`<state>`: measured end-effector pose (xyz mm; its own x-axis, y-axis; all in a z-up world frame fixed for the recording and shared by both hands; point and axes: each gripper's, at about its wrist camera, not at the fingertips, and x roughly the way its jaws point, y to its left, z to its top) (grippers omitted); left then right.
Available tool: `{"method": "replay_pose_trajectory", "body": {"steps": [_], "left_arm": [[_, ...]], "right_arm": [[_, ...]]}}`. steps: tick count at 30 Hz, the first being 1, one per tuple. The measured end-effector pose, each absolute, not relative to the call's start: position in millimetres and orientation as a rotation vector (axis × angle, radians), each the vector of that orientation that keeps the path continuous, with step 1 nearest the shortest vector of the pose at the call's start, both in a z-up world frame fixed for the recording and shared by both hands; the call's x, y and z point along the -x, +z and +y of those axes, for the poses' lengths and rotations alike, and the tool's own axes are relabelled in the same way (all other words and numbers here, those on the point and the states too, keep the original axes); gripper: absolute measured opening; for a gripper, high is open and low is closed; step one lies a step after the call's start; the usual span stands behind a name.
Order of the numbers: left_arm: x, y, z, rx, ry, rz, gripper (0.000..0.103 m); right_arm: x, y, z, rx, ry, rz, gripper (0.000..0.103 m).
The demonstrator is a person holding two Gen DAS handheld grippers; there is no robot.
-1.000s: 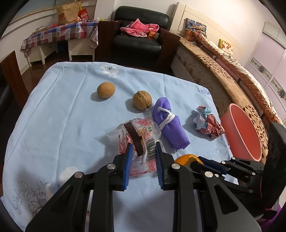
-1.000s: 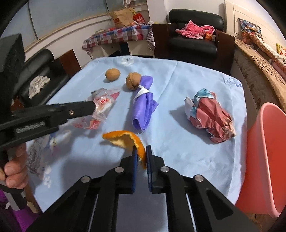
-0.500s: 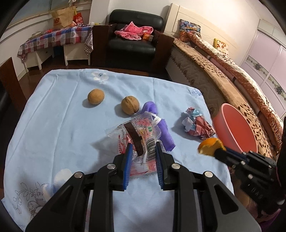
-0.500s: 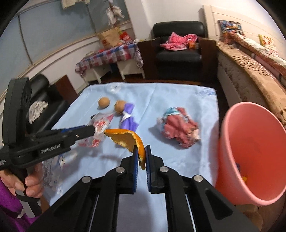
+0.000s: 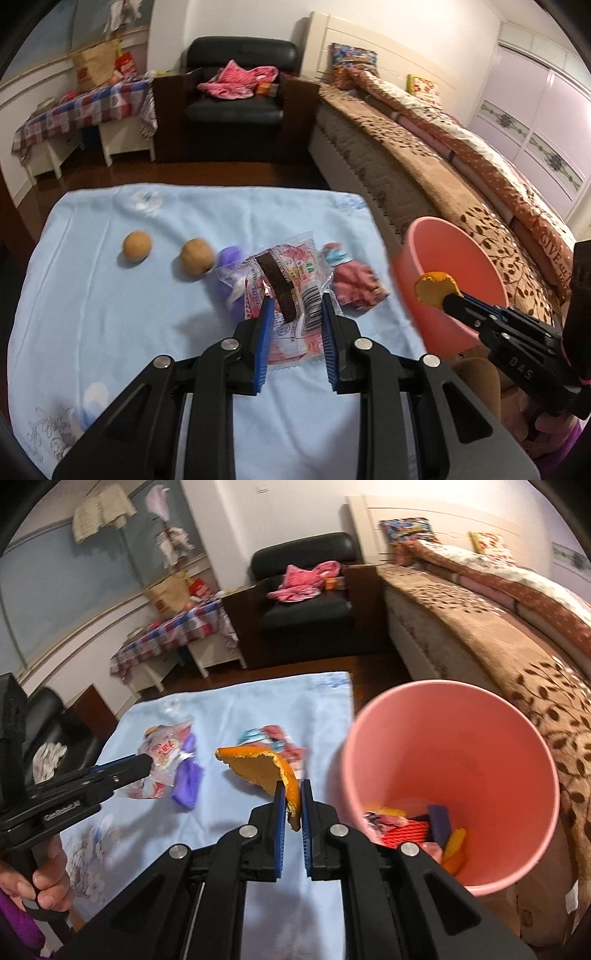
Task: Collect trash
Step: 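Carry the snack bag and orange peel in both tools over the pink bucket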
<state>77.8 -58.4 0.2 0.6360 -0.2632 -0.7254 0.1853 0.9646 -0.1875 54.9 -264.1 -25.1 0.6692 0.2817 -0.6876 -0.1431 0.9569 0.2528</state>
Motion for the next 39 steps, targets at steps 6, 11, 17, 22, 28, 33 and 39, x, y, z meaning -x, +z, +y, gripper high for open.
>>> {"method": "replay_pose_trajectory", "body": {"steps": [6,11,17,22,28,33,39], "left_arm": [[-84.9,7.8,-91.3,0.067,-0.303,0.827,0.024],[-88.5,13.2,-118.9,0.046,-0.352,0.806,0.024],[-91.2,15.3,-147.3,0.022,-0.408,0.794,0.024],[-94.7,12.3,-173.0,-0.002,-0.440,0.802,0.024],[-96.6,7.2,-200.1,-0.036,-0.474,0.807,0.024],[-99.6,2.2,-222.1,-0.062,-0.493,0.814,0.025],[-103.4,-4.6,-241.6,-0.083,-0.507,0.823,0.025]], "right_arm": [[-53.8,-27.5,-292.5,-0.219,0.181,0.795,0.007],[-51.8,-29.2,-314.1,-0.243,0.127,0.786,0.007],[-50.4,-32.4,-338.5,-0.276,0.058,0.784,0.007],[-50.0,-39.3,-355.8,-0.299,0.014,0.793,0.007],[-49.6,-46.4,-370.5,-0.321,-0.022,0.800,0.007],[-49.3,-52.1,-382.5,-0.338,-0.049,0.806,0.007],[-48.5,-57.8,-390.1,-0.345,-0.071,0.811,0.007]]}}
